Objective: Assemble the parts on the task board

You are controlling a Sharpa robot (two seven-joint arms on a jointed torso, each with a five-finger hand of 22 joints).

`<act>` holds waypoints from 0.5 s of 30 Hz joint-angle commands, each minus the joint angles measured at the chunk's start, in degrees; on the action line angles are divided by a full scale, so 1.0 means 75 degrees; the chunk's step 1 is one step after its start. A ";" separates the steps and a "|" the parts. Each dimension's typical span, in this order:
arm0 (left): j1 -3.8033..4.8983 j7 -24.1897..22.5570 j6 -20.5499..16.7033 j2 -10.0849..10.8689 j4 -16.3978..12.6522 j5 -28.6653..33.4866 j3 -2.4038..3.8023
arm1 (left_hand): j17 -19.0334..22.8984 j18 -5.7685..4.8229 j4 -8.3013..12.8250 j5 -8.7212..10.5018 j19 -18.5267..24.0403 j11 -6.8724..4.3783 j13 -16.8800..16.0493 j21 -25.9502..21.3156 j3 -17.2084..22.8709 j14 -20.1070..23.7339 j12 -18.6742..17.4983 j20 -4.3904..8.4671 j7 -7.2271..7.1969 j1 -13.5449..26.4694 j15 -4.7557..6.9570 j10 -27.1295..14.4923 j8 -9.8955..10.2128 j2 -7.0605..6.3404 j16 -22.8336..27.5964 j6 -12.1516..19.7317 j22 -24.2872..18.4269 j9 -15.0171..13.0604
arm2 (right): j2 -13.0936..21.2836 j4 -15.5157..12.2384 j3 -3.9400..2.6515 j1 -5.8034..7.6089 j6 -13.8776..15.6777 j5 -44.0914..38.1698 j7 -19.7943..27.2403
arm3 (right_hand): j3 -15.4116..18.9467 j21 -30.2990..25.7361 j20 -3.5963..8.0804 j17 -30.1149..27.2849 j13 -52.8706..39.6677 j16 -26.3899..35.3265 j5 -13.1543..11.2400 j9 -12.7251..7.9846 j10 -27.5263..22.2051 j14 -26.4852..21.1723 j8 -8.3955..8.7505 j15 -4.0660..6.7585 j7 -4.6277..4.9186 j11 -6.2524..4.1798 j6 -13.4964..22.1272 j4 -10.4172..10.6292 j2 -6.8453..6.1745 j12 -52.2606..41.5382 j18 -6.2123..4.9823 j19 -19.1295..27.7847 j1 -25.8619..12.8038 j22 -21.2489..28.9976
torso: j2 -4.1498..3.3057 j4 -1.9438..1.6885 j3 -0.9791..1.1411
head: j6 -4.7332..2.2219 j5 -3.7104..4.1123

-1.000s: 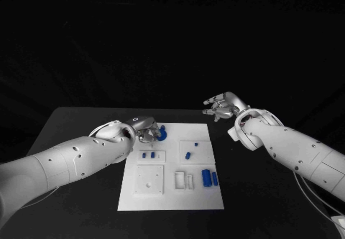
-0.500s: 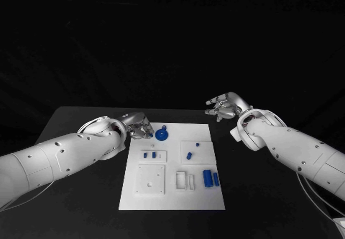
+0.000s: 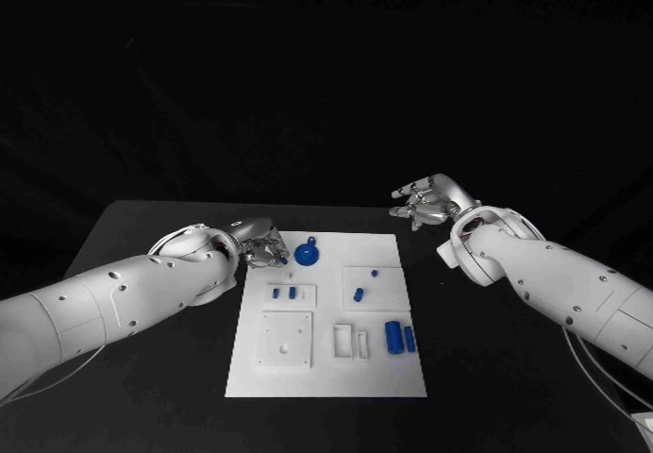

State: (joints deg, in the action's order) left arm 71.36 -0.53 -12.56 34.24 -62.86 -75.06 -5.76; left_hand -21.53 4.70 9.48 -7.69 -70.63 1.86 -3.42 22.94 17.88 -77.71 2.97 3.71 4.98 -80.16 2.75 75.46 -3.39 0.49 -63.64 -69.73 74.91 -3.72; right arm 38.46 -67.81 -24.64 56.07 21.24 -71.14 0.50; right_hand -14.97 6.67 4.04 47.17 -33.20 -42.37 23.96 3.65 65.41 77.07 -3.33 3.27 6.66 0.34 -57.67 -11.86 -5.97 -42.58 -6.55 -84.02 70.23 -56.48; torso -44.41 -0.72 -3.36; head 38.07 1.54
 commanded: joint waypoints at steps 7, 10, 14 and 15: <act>-0.0107 -0.0078 0.0150 -0.0101 0.0142 -0.0084 -0.0019 | -0.0007 0.0100 -0.0042 0.0003 0.0025 0.0012 0.0005 0.0010 -0.0007 -0.0029 0.0047 0.0027 0.0035 -0.0004 0.0016 -0.0004 -0.0027 0.0009 0.0040 -0.0005 0.0154 -0.0004 | 0.0000 -0.0013 -0.0003 -0.0004 -0.0076 -0.0011 0.0063 | -0.0035 0.0034 0.0040 -0.0010 0.0005 -0.0013 0.0049 0.0002 -0.0026 -0.0031 -0.0031 0.0003 0.0021 -0.0011 -0.0003 0.0009 -0.0040 -0.0037 0.0059 -0.0226 -0.0060 0.0009 | 0.0003 -0.0005 0.0011 | 0.0017 0.0018; -0.0131 -0.0081 0.0204 -0.0137 0.0185 -0.0122 -0.0048 | -0.0010 0.0103 -0.0044 0.0000 0.0028 0.0012 0.0005 0.0013 -0.0003 -0.0027 0.0048 0.0026 0.0035 -0.0006 0.0015 0.0000 -0.0028 0.0015 0.0045 -0.0006 0.0155 -0.0005 | -0.0001 -0.0017 -0.0003 -0.0004 -0.0075 -0.0011 0.0063 | -0.0035 0.0034 0.0040 -0.0010 0.0005 -0.0013 0.0049 0.0002 -0.0026 -0.0031 -0.0031 0.0003 0.0021 -0.0011 -0.0003 0.0009 -0.0040 -0.0037 0.0059 -0.0226 -0.0060 0.0009 | 0.0003 0.0000 0.0008 | 0.0021 0.0013; -0.0168 -0.0094 0.0241 -0.0173 0.0218 -0.0152 -0.0107 | -0.0010 0.0103 -0.0044 0.0000 0.0028 0.0012 0.0005 0.0013 -0.0003 -0.0027 0.0048 0.0026 0.0035 -0.0006 0.0015 0.0000 -0.0028 0.0015 0.0045 -0.0006 0.0155 -0.0005 | -0.0002 -0.0017 -0.0003 -0.0004 -0.0075 -0.0011 0.0064 | -0.0035 0.0034 0.0040 -0.0010 0.0005 -0.0013 0.0049 0.0002 -0.0026 -0.0031 -0.0031 0.0003 0.0021 -0.0011 -0.0003 0.0009 -0.0040 -0.0037 0.0059 -0.0226 -0.0060 0.0009 | 0.0002 0.0005 0.0006 | 0.0021 0.0014; -0.0185 -0.0099 0.0257 -0.0184 0.0225 -0.0160 -0.0123 | -0.0012 0.0104 -0.0039 0.0001 0.0029 0.0011 0.0005 0.0015 -0.0001 -0.0026 0.0048 0.0027 0.0035 -0.0009 0.0016 0.0004 -0.0029 0.0015 0.0045 -0.0010 0.0156 -0.0006 | -0.0002 -0.0015 -0.0003 -0.0004 -0.0076 -0.0011 0.0065 | -0.0035 0.0034 0.0040 -0.0010 0.0005 -0.0013 0.0049 0.0002 -0.0026 -0.0031 -0.0031 0.0003 0.0021 -0.0011 -0.0003 0.0009 -0.0040 -0.0037 0.0059 -0.0226 -0.0060 0.0009 | 0.0001 0.0004 0.0004 | 0.0021 0.0016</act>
State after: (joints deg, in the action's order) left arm 70.11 -0.68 -11.81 33.05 -61.18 -75.61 -6.67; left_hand -21.52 4.46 9.48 -7.68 -70.63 1.86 -3.39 22.94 17.87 -77.70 3.14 3.70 5.03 -80.21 2.75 75.45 -3.37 0.43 -63.63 -69.60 74.91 -3.66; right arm 38.47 -67.85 -24.64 56.06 21.24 -71.14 0.50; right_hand -14.97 6.66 4.03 47.17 -33.20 -42.37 23.96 3.65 65.41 77.07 -3.32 3.27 6.66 0.34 -57.67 -11.86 -5.97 -42.58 -6.55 -84.02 70.23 -56.48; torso -44.41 -0.71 -3.28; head 38.23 1.66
